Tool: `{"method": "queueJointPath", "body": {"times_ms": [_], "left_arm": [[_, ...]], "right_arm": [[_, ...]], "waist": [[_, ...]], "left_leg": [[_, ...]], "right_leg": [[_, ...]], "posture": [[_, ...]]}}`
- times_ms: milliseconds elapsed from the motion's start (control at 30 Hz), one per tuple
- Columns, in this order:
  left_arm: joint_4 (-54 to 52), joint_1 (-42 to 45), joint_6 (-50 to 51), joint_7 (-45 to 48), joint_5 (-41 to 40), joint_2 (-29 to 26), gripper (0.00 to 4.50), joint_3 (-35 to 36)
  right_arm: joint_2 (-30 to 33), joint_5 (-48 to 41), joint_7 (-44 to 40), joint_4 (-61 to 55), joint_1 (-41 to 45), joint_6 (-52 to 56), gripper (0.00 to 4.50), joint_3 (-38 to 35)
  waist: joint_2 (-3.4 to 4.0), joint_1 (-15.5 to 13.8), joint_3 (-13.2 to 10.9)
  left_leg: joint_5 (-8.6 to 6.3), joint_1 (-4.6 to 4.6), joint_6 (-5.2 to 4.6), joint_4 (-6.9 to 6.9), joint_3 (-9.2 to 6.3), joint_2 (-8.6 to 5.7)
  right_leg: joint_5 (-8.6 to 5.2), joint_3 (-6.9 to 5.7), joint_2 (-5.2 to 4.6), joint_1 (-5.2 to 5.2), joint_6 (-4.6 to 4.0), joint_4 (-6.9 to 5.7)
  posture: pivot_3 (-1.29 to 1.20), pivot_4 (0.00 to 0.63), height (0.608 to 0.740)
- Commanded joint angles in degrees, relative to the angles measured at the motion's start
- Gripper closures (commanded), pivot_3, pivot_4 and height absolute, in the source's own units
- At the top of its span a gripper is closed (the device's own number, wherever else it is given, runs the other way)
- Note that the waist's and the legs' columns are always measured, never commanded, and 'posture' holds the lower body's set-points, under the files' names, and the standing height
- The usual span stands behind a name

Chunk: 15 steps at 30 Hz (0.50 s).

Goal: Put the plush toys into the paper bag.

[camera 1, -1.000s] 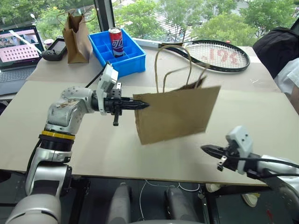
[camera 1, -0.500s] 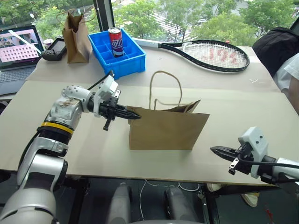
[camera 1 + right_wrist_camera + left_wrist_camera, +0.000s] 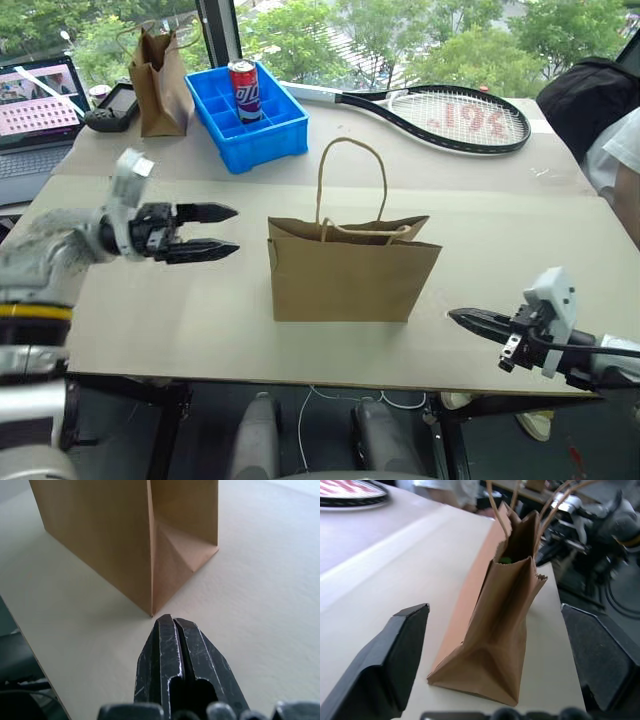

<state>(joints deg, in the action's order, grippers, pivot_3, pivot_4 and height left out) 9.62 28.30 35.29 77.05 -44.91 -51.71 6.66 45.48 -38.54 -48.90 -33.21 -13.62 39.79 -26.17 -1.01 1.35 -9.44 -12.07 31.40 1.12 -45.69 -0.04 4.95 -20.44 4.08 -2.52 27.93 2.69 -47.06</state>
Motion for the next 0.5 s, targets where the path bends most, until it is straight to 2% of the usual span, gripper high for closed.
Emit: {"method": "queueJointPath", "body": {"times_ms": [33,200,333,467,500], "left_arm": [[-9.2,-10.08,-0.18,-7.06,2.19,-0.31,0.04,5.18],[-17.22,-20.4,-5.48,-20.93,9.89,4.81,0.04,7.62],[-23.6,-26.07,-5.33,-26.39,10.66,7.74,0.0,9.76],[-25.32,-27.58,-6.17,-27.24,10.9,8.91,0.0,9.86],[-25.38,-27.48,-6.28,-27.46,11.01,9.11,0.0,9.73]], "right_arm": [[0.01,0.06,-1.46,1.54,0.96,-4.77,4.5,-3.61],[-0.08,-1.65,-1.8,3.81,2.48,-5.77,4.5,-5.67],[-0.15,-0.8,-1.31,4.43,2.02,-6.83,3.45,-6.4],[-0.66,-0.33,-1.02,4.54,1.25,-8.33,1.93,-7.15],[-0.9,-0.35,-0.84,4.47,1.06,-8.6,1.71,-7.33]], "waist": [[0.0,-0.27,0.0],[-0.01,-0.82,0.0],[-0.02,-0.75,0.0],[-0.01,-0.7,0.01],[-0.01,-0.69,0.01]], "left_leg": [[0.0,-0.01,0.0,-0.02,0.0,0.0],[-0.01,-0.07,0.01,-0.04,0.03,-0.01],[-0.02,0.0,0.03,-0.05,0.05,0.0],[-0.02,-0.03,0.03,-0.05,0.04,0.0],[-0.02,-0.04,0.03,-0.05,0.05,0.0]], "right_leg": [[0.0,0.0,0.01,0.01,0.0,0.0],[-0.07,0.02,-0.03,-0.03,-0.12,0.0],[0.03,0.03,-0.03,0.0,-0.1,0.03],[0.02,0.02,-0.02,0.01,-0.07,-0.01],[-0.02,0.03,-0.02,0.01,-0.13,-0.01]], "posture": [[0.0,0.15,0.656],[0.0,0.15,0.656],[0.0,0.15,0.656],[0.0,0.15,0.656],[0.0,0.15,0.656]]}}
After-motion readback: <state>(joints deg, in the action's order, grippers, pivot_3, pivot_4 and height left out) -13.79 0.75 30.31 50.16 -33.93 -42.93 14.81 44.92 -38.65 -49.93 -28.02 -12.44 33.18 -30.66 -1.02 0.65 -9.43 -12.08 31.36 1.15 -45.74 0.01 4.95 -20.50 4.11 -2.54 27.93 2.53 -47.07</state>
